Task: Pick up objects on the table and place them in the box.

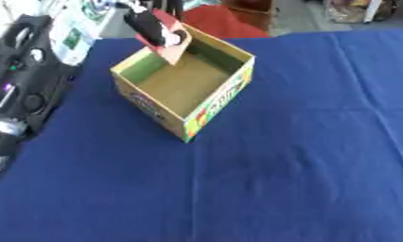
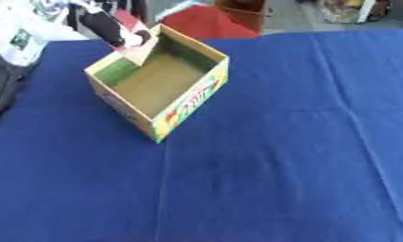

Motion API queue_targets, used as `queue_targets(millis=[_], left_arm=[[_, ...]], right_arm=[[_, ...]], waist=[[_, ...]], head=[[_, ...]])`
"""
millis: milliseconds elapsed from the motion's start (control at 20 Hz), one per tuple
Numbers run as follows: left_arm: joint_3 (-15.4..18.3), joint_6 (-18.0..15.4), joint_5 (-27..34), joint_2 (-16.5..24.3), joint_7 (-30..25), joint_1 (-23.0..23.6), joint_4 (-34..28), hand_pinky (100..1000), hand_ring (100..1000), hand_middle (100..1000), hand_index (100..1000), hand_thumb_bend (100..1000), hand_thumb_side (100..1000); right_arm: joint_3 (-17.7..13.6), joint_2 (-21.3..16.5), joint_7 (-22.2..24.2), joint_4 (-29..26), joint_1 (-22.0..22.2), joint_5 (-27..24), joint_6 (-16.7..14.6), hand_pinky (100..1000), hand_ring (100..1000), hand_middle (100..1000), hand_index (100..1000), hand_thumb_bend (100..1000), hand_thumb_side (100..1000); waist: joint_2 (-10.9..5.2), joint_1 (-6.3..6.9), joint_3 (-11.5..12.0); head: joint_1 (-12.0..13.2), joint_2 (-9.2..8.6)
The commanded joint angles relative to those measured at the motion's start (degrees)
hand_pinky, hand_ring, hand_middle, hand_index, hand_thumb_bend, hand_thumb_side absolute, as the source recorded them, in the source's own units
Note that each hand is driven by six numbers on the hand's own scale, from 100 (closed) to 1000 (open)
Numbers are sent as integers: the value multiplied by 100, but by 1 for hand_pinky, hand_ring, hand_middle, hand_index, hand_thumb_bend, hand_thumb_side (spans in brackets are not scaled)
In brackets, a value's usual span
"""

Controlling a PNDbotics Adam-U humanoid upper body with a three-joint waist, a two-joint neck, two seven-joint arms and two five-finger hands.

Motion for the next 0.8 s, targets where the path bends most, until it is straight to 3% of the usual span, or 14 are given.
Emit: queue_targets(millis=[50, 100, 150, 650, 800], left_arm=[[124, -113, -245, -191, 324, -183, 312, 282, 463, 514, 651, 100, 256], [124, -152, -301, -253, 393, -183, 406, 291, 469, 519, 653, 134, 218], [123, -186, -359, -326, 455, -173, 500, 293, 469, 519, 653, 100, 262], [208, -349, -929, -740, 1049, 18, 1310, 346, 507, 547, 666, 101, 291], [212, -407, -985, -779, 1117, 49, 1403, 401, 553, 577, 698, 159, 344]], right_arm=[[-16, -56, 14, -116, -113, -45, -26, 692, 752, 867, 780, 100, 1000], [-15, -47, 17, -116, -122, -49, -27, 691, 752, 867, 780, 100, 1000], [-12, -33, 22, -116, -133, -55, -28, 691, 752, 867, 780, 100, 1000], [-16, 41, 38, -116, -178, -86, -35, 690, 752, 870, 780, 100, 1000], [-20, 48, 41, -116, -173, -88, -34, 690, 752, 870, 780, 100, 1000]], waist=[[-57, -41, -23], [-41, -46, -32], [-25, -54, -42], [84, -81, -117], [85, -78, -116]], head=[[55, -129], [66, -146], [80, -164], [116, -254], [106, -252]])
